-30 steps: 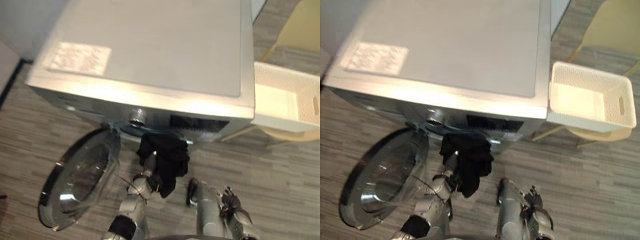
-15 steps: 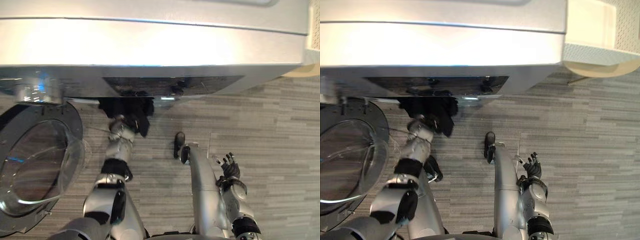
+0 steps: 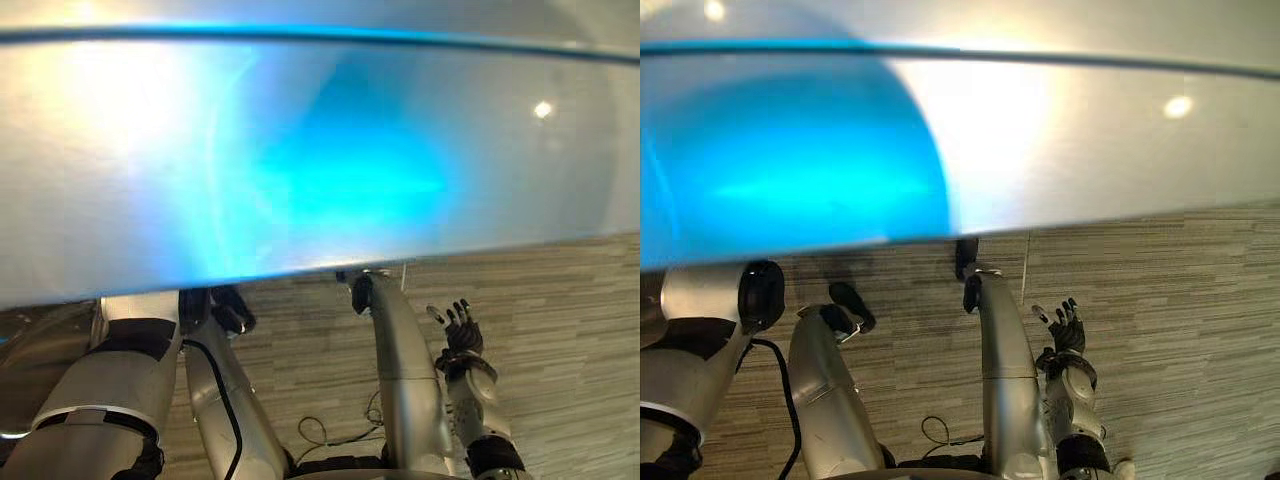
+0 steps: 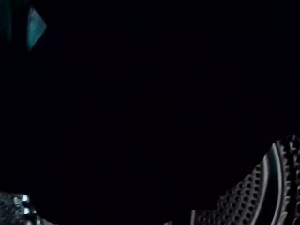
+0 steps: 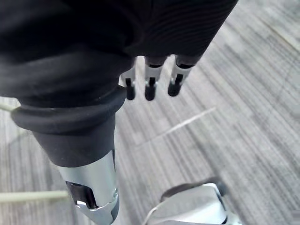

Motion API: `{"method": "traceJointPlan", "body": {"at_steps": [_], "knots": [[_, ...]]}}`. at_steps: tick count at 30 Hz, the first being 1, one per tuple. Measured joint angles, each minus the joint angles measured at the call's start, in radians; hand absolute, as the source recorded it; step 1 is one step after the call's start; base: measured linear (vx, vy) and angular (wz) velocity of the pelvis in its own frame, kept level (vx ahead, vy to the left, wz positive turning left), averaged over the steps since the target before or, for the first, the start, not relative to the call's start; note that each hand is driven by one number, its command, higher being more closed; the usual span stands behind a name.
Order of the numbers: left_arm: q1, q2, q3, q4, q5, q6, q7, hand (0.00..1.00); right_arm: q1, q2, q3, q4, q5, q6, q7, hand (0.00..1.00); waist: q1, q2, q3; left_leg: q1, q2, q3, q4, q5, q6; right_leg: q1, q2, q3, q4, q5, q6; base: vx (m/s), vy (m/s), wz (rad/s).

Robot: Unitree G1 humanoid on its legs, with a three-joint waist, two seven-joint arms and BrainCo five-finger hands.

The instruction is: Pick up the laundry basket with both hands and put the clothes into the washing machine.

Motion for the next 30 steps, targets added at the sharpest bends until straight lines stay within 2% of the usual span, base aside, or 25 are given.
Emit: {"method": "traceJointPlan", "body": {"at_steps": [1, 3, 5, 6, 7, 9, 10, 12, 13, 16, 18, 20, 23, 26, 29, 30], "knots": [[-0.001, 0.006, -0.03, 0.0, 0.019, 0.0, 0.017, 0.0, 0.019, 0.0, 0.0, -0.009, 0.009, 0.0, 0.005, 0.0, 0.001, 0.0, 0.0, 0.0, -0.001, 0.002, 0.0, 0.0, 0.0, 0.0, -0.001, 0.0, -0.005, 0.011, -0.006, 0.0, 0.076, -0.03], [-0.002, 0.013, -0.063, 0.001, 0.069, -0.001, 0.043, 0.0, 0.043, 0.0, -0.001, -0.01, 0.009, 0.0, 0.007, 0.0, 0.003, 0.0, 0.0, 0.0, -0.002, 0.005, 0.003, 0.0, 0.001, 0.004, -0.002, 0.001, -0.016, 0.015, -0.003, 0.0, 0.081, -0.07], [-0.015, 0.025, -0.126, 0.022, 0.163, 0.003, 0.07, 0.0, 0.065, 0.0, -0.002, -0.01, 0.009, 0.001, 0.011, 0.0, 0.012, 0.0, 0.0, 0.0, -0.002, 0.005, 0.009, -0.001, 0.002, 0.005, -0.003, 0.001, -0.016, 0.016, -0.003, 0.0, 0.055, -0.04], [-0.025, 0.028, -0.166, 0.043, 0.279, 0.022, 0.082, 0.0, 0.078, 0.0, -0.005, -0.012, 0.009, 0.001, 0.018, 0.0, 0.019, 0.0, 0.0, -0.001, -0.002, 0.004, 0.014, -0.001, 0.002, 0.006, -0.003, 0.001, -0.015, 0.016, -0.003, -0.01, 0.058, -0.01], [-0.027, 0.033, -0.199, 0.054, 0.459, 0.063, 0.094, 0.0, 0.079, 0.0, -0.01, -0.012, 0.009, 0.0, 0.026, 0.0, 0.02, 0.0, 0.0, -0.001, -0.002, 0.002, 0.018, -0.001, 0.002, 0.009, -0.004, 0.001, -0.015, 0.016, -0.003, -0.01, 0.056, 0.0], [-0.037, 0.038, -0.237, 0.084, 0.657, 0.106, 0.095, 0.0, 0.079, -0.001, -0.02, -0.012, 0.009, -0.008, 0.035, 0.0, 0.019, 0.0, 0.0, -0.002, -0.003, 0.002, 0.022, -0.002, 0.004, 0.012, -0.007, 0.0, -0.015, 0.016, -0.003, -0.02, 0.052, 0.03], [-0.047, 0.037, -0.258, 0.111, 0.72, 0.12, 0.09, 0.0, 0.079, -0.001, -0.022, -0.012, 0.009, -0.019, 0.043, 0.0, 0.019, 0.0, 0.0, -0.004, -0.003, 0.001, 0.024, -0.002, 0.004, 0.015, -0.009, -0.001, -0.015, 0.017, -0.002, -0.03, 0.047, 0.04], [-0.053, 0.032, -0.263, 0.151, 0.75, 0.14, 0.084, 0.0, 0.079, -0.001, -0.021, -0.012, 0.01, -0.022, 0.047, 0.0, 0.017, -0.001, 0.0, -0.004, -0.001, -0.005, 0.025, -0.002, 0.005, 0.024, -0.009, -0.006, -0.018, 0.018, -0.001, -0.03, 0.041, 0.04], [-0.066, 0.024, -0.263, 0.2, 0.749, 0.157, 0.071, 0.0, 0.081, -0.001, -0.021, -0.011, 0.021, -0.022, 0.047, 0.0, 0.016, -0.001, -0.001, -0.004, 0.0, -0.008, 0.026, -0.002, 0.005, 0.028, -0.009, -0.008, -0.02, 0.02, 0.002, -0.04, 0.038, 0.03], [-0.072, 0.015, -0.23, 0.248, 0.741, 0.169, 0.057, 0.0, 0.081, 0.002, -0.021, -0.007, 0.036, -0.02, 0.047, 0.0, 0.015, -0.002, -0.001, -0.013, 0.001, -0.011, 0.025, -0.005, 0.009, 0.029, -0.008, -0.013, -0.036, 0.03, 0.006, -0.05, 0.048, -0.03], [-0.073, 0.012, -0.198, 0.297, 0.656, 0.169, 0.041, 0.0, 0.081, 0.005, -0.018, 0.0, 0.037, -0.017, 0.047, 0.0, 0.017, -0.002, -0.001, -0.017, 0.005, -0.017, 0.024, -0.006, 0.011, 0.034, -0.002, -0.019, -0.052, 0.045, 0.005, -0.06, 0.049, -0.07], [-0.058, 0.001, -0.14, 0.361, 0.503, 0.171, -0.006, 0.0, 0.081, 0.01, -0.009, 0.011, 0.037, -0.014, 0.046, 0.0, 0.017, -0.005, -0.003, -0.021, 0.01, -0.021, 0.014, -0.005, 0.012, 0.049, 0.004, -0.029, -0.084, 0.066, 0.009, -0.07, 0.057, -0.02], [0.008, -0.016, -0.099, 0.393, 0.4, 0.176, -0.052, 0.0, 0.078, 0.011, -0.007, 0.018, 0.036, 0.004, 0.045, 0.0, 0.018, -0.005, -0.003, -0.019, 0.009, -0.018, -0.007, -0.008, 0.032, 0.07, 0.015, -0.03, -0.144, 0.1, 0.018, -0.07, 0.073, -0.04], [0.073, -0.034, -0.075, 0.393, 0.342, 0.178, -0.085, 0.0, 0.078, 0.009, -0.003, 0.027, 0.036, 0.006, 0.045, 0.0, 0.017, -0.006, -0.003, -0.019, 0.003, -0.017, -0.02, 0.0, 0.046, 0.087, 0.018, -0.03, -0.186, 0.124, 0.026, -0.07, 0.092, 0.01], [0.132, -0.075, -0.048, 0.389, 0.28, 0.15, -0.104, 0.0, 0.074, 0.007, 0.007, 0.03, 0.036, 0.006, 0.046, 0.0, 0.01, -0.009, -0.005, -0.019, -0.008, -0.018, -0.031, 0.007, 0.057, 0.104, 0.018, -0.032, -0.224, 0.149, 0.032, -0.05, 0.083, 0.03], [0.154, -0.086, -0.031, 0.385, 0.223, 0.137, -0.109, 0.0, 0.068, 0.009, 0.013, 0.033, 0.035, 0.006, 0.046, 0.0, 0.009, -0.012, -0.007, -0.018, -0.008, -0.023, -0.034, 0.007, 0.058, 0.116, 0.019, -0.032, -0.25, 0.164, 0.037, -0.04, 0.093, -0.07]]}}
